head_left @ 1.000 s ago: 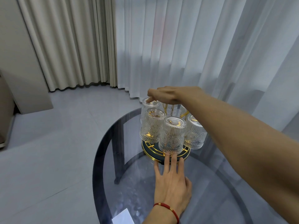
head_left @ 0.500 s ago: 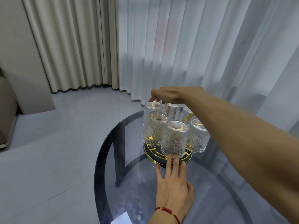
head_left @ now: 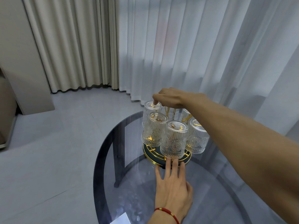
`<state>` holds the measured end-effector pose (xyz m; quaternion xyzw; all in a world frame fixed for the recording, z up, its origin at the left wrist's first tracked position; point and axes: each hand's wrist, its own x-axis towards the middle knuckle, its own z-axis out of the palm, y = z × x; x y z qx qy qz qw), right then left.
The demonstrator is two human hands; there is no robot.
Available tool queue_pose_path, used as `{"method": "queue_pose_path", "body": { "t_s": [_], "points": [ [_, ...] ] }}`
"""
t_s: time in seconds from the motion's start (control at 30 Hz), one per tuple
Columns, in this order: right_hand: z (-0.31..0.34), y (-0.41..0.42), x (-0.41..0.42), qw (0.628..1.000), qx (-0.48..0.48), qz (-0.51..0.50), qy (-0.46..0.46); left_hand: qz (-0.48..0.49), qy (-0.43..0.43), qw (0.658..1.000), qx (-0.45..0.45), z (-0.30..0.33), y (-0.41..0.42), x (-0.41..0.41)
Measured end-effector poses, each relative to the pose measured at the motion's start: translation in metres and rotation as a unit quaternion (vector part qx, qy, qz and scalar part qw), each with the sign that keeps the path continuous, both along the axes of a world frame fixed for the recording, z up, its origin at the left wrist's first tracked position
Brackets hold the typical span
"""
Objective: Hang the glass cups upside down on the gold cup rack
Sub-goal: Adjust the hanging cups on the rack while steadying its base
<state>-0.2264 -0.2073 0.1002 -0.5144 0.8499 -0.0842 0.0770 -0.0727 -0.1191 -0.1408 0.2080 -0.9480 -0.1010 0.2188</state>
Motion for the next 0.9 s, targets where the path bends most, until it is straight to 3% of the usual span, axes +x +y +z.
{"method": "queue_pose_path", "body": {
  "t_s": [0.2,0.33,0.47,0.57,0.67,0.73,0.9],
  "points": [
    [0.001,0.008,0.002,0.999,-0.018,-0.009,0.028,-0.004,0.013,1.000,0.007,0.001,0.000,0.001],
    [0.003,0.033,0.007,0.980,-0.166,0.007,0.110,-0.013,0.004,1.000,0.025,0.003,0.001,0.004],
    [-0.011,0.068,0.036,0.943,-0.303,0.020,0.136,-0.021,-0.006,0.999,0.023,0.004,0.002,0.006],
    [-0.031,0.086,0.062,0.946,-0.274,0.031,0.170,-0.017,-0.013,1.000,0.016,0.004,0.003,0.005],
    [-0.047,0.085,0.076,0.972,-0.127,-0.047,0.194,-0.021,-0.041,0.999,0.029,0.005,0.002,0.003],
    [-0.052,0.078,0.079,0.976,-0.078,-0.095,0.179,-0.024,-0.051,0.998,0.031,0.007,0.001,0.005],
    [-0.057,0.063,0.076,0.975,-0.144,-0.141,0.092,-0.023,-0.038,0.998,0.034,0.007,0.001,0.007]
  ]
}}
